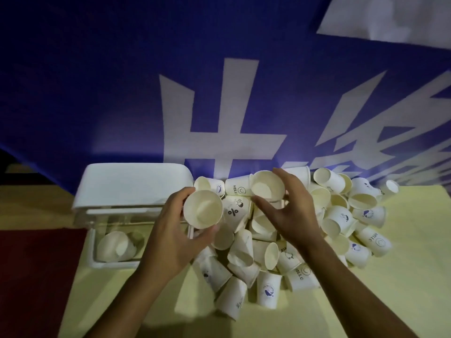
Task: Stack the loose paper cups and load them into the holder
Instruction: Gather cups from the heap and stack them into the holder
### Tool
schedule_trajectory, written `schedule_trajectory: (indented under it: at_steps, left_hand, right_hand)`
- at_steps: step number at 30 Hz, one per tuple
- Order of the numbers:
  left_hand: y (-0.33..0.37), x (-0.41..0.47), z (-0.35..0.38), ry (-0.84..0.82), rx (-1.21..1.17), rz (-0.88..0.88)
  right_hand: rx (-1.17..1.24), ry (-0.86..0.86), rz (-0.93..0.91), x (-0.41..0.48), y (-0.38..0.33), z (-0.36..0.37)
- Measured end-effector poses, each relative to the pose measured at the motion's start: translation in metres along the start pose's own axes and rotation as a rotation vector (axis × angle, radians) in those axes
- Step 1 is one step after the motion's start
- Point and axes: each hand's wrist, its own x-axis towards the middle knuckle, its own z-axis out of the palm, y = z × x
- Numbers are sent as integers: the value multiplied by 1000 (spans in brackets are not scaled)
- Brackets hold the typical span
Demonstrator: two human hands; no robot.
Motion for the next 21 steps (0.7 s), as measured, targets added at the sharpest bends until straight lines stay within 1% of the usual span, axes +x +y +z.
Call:
schedule_trajectory:
  at_steps: [4, 8, 12, 15, 21]
  left_hand:
    - [-8, -27, -46, -27, -12, 53]
    - [-39, -55, -96, -75, 41, 115]
    - [-79, -82, -143, -76, 47, 92]
    - [-109, -99, -172, -46, 46, 66]
    - [-156, -105, -193, -6, 47, -36]
  right_hand:
    - [62, 13, 38, -38, -53, 14]
    - [155, -14, 92, -72, -104, 47]
    - [211, -95, 57, -101, -146, 89]
    - [249, -140, 39, -117, -170, 122]
    - [276, -197, 54, -133, -190, 165]
